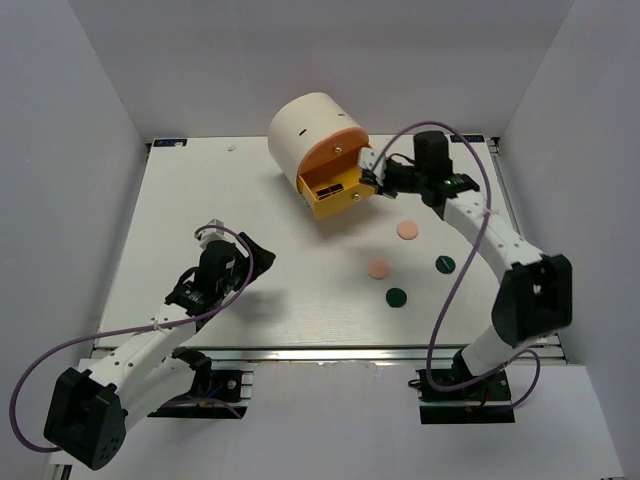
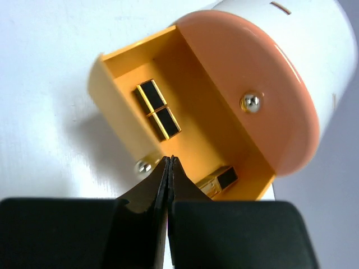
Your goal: Organize the makeup
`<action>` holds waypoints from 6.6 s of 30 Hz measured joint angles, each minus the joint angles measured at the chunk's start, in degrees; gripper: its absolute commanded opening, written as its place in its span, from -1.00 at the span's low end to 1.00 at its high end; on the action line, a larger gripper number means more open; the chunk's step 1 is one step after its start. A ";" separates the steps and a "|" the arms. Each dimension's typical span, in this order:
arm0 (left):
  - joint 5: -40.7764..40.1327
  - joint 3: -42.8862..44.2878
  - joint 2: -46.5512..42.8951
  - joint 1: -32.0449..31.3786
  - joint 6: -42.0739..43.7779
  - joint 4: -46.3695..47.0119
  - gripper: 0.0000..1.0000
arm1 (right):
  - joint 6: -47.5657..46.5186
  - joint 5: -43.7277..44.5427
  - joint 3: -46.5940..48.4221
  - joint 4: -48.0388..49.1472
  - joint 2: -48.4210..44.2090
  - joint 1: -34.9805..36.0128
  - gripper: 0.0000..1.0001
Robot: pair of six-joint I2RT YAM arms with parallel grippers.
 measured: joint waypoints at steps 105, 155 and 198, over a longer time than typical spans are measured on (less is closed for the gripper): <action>-0.22 0.13 1.55 0.96 0.98 1.25 0.96 | 50.05 10.71 -8.20 33.59 16.85 0.17 0.23; 0.83 2.29 5.22 0.96 0.42 2.49 0.96 | 75.87 15.52 2.40 39.34 33.03 0.50 -0.62; 16.33 56.87 61.53 -24.85 25.73 -6.19 0.25 | 31.78 -2.75 -30.88 3.63 -18.82 -29.14 -0.07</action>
